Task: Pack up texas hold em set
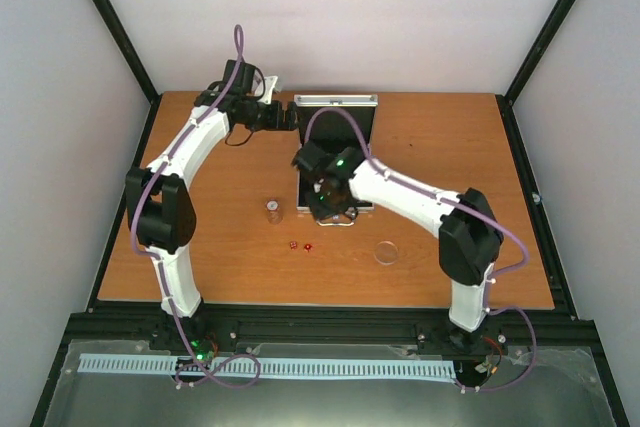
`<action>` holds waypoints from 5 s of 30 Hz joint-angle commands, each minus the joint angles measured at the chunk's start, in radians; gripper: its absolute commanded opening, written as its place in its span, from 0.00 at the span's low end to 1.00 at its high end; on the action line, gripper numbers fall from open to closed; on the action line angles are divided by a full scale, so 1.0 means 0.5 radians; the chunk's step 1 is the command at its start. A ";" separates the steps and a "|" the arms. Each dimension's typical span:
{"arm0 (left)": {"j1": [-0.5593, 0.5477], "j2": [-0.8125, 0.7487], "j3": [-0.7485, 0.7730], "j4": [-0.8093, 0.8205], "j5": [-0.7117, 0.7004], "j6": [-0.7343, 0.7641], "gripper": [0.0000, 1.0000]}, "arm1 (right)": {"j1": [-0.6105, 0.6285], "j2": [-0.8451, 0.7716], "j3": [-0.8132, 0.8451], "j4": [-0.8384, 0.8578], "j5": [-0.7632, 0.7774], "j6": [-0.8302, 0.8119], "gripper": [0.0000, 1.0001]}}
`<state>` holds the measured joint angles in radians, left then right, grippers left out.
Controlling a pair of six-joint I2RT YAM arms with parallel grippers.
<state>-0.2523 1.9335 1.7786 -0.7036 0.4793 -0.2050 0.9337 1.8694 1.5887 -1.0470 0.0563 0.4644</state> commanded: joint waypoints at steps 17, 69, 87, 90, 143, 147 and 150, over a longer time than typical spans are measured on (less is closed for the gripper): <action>0.017 -0.052 0.037 -0.003 0.019 0.002 1.00 | -0.670 0.618 0.419 0.394 0.202 -0.517 0.04; 0.017 0.051 0.084 -0.019 -0.003 0.017 1.00 | -0.714 0.609 0.594 0.337 0.147 -0.513 0.58; 0.017 0.075 0.168 -0.040 0.008 0.012 1.00 | -0.226 0.223 0.265 0.115 0.005 -0.441 0.74; 0.019 0.065 0.167 -0.041 0.009 0.011 1.00 | -0.083 0.167 0.082 0.146 -0.063 -0.350 0.75; 0.018 0.055 0.106 -0.029 -0.010 0.018 1.00 | 0.115 0.440 -0.214 0.406 -0.335 -0.479 0.27; 0.018 0.051 0.095 -0.026 -0.010 0.018 1.00 | 0.114 0.409 -0.217 0.373 -0.292 -0.472 0.13; 0.018 0.051 0.094 -0.023 -0.009 0.016 1.00 | 0.110 0.361 -0.189 0.336 -0.214 -0.460 0.07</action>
<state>-0.2523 1.9606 1.8164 -0.7113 0.4751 -0.2050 0.9825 2.0636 1.4811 -0.8410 -0.1024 0.2287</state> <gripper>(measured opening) 0.998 0.162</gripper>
